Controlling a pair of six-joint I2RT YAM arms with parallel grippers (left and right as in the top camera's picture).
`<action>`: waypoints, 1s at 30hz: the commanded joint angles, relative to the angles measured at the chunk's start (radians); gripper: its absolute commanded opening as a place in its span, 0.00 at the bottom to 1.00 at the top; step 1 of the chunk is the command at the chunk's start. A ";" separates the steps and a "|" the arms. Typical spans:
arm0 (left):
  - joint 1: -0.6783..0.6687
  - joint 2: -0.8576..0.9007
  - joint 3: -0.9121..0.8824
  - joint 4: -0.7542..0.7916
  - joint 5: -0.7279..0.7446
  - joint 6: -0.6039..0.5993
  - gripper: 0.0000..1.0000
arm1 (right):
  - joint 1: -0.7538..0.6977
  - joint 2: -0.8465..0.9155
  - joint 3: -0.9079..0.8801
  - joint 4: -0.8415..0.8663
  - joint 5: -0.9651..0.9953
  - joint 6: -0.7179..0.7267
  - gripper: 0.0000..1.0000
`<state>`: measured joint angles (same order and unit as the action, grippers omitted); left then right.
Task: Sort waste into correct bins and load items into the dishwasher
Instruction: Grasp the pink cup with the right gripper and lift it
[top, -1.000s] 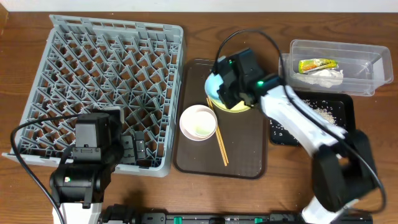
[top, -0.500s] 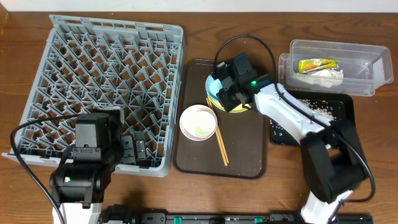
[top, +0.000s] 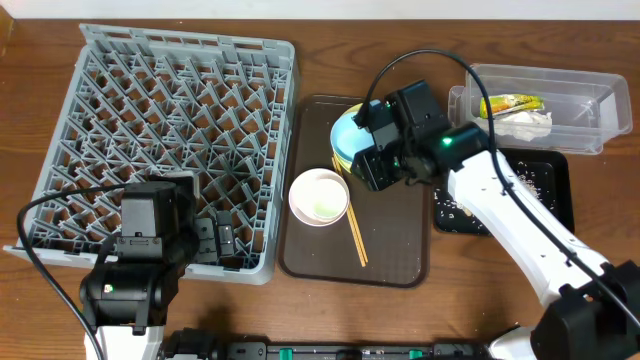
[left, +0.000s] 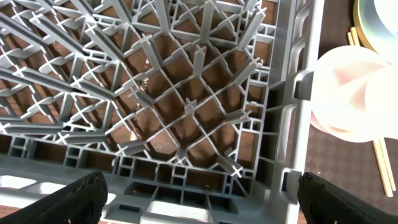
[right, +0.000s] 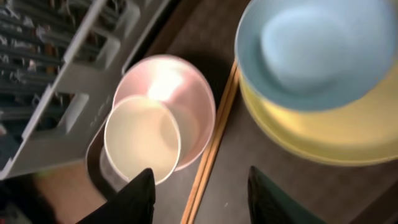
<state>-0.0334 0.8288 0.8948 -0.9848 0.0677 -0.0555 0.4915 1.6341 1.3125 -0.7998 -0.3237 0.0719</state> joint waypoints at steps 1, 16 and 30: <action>0.002 0.000 0.019 -0.002 -0.008 -0.009 0.98 | 0.039 0.040 -0.006 -0.016 -0.032 0.063 0.46; 0.002 0.000 0.019 -0.002 -0.008 -0.009 0.98 | 0.119 0.240 -0.006 0.036 0.042 0.161 0.23; 0.002 0.000 0.019 -0.001 -0.008 -0.009 0.98 | 0.041 0.126 -0.003 0.031 0.037 0.185 0.01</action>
<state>-0.0334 0.8288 0.8948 -0.9848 0.0681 -0.0555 0.5739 1.8484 1.3098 -0.7658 -0.2829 0.2424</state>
